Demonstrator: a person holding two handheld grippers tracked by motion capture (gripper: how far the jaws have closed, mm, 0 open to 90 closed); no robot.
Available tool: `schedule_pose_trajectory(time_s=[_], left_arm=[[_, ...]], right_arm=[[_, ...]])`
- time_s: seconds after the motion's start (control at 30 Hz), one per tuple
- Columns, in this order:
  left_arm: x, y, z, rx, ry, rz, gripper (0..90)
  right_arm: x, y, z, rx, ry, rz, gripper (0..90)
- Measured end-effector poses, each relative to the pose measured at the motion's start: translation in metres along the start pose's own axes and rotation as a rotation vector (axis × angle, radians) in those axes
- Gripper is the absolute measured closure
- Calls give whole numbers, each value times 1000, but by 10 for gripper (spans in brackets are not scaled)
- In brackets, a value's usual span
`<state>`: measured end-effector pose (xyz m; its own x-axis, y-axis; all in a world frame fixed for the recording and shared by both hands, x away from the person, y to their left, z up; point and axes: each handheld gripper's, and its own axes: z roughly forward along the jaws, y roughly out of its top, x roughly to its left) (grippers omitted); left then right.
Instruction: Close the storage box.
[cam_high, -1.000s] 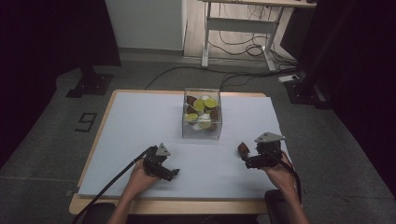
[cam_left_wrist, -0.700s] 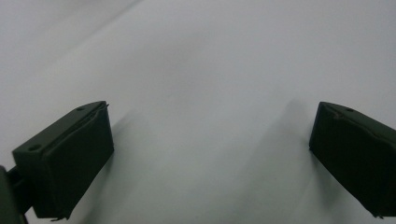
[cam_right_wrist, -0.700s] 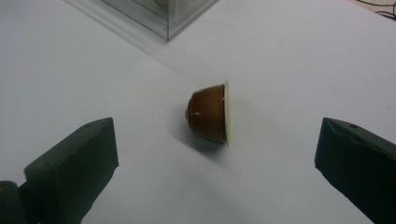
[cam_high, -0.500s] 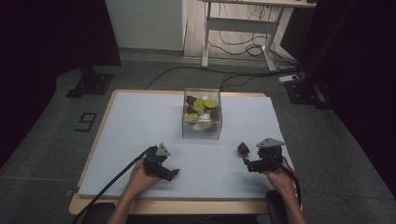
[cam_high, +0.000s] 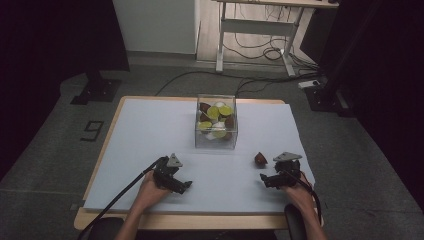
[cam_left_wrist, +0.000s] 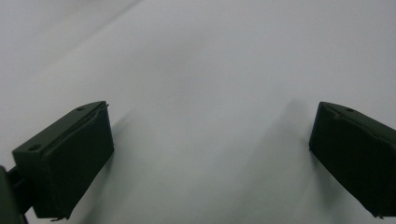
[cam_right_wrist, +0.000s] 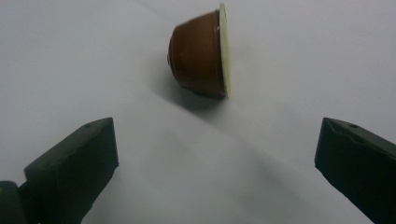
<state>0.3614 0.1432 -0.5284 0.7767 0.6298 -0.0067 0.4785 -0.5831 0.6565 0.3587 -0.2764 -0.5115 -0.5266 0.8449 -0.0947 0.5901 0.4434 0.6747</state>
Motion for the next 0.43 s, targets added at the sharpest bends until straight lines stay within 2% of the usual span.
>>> schedule_pose_trajectory(time_s=[0.13, 0.23, 0.3, 0.33, 0.37, 0.4, 0.43], left_arm=[[0, 0, 0, 0, 0, 0, 0], [0, 0, 0, 0, 0, 0, 0], [-1, 0, 0, 2, -1, 1, 0], [-1, 0, 0, 2, -1, 1, 0], [0, 0, 0, 1, -1, 0, 0], [-1, 0, 0, 1, -1, 0, 0], [0, 0, 0, 1, -1, 0, 0]], right_arm=[[1, -3, 7, 20, 10, 7, 0], [3, -4, 13, 59, 14, -12, 0], [1, -5, 14, 54, 29, -2, 0], [-4, -8, 16, 55, 67, 41, 0], [-4, -8, 16, 55, 67, 41, 0], [-6, -9, 16, 46, 84, 68, 0], [-6, -11, 16, 30, 84, 52, 0]])
